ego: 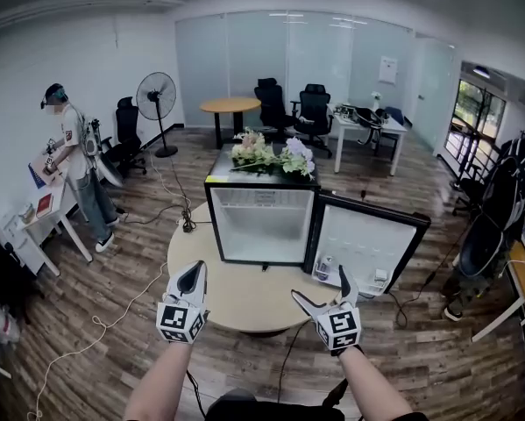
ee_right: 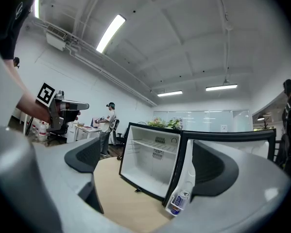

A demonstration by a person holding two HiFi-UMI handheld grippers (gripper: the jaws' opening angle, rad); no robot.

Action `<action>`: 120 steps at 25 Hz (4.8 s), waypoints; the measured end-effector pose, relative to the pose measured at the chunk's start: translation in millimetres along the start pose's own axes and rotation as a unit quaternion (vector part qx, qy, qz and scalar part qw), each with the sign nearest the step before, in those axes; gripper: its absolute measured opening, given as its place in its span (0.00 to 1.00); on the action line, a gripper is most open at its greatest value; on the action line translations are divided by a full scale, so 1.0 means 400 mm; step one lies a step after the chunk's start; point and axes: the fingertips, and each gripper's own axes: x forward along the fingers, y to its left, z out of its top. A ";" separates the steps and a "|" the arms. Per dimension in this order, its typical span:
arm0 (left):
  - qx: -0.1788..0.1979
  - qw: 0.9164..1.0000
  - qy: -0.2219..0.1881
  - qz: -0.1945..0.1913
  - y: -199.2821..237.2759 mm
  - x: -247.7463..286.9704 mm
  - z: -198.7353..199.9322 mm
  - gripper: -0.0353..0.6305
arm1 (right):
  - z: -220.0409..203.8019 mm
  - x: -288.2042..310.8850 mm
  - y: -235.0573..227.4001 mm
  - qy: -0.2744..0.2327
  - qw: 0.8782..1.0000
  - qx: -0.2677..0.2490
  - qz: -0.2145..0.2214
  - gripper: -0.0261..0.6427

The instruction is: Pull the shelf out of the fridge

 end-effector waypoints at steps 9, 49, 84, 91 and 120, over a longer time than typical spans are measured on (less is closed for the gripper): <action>0.007 1.000 0.011 -0.001 -0.003 0.089 -0.044 0.05 | -0.017 0.092 -0.036 -0.006 1.000 0.014 0.016 0.92; -0.052 0.992 -0.019 -0.111 0.244 0.704 -0.339 0.05 | -0.109 0.762 -0.202 0.040 0.995 0.049 -0.080 0.91; -0.028 0.996 -0.002 -0.086 0.257 0.798 -0.376 0.05 | -0.341 0.936 -0.286 0.057 0.908 0.405 -0.085 0.82; -0.028 0.996 0.000 -0.086 0.272 0.803 -0.386 0.05 | -0.367 1.019 -0.292 0.052 0.855 0.513 -0.057 0.79; -0.025 0.996 0.004 -0.081 0.296 0.789 -0.392 0.05 | -0.388 1.116 -0.307 0.005 0.687 0.724 -0.056 0.11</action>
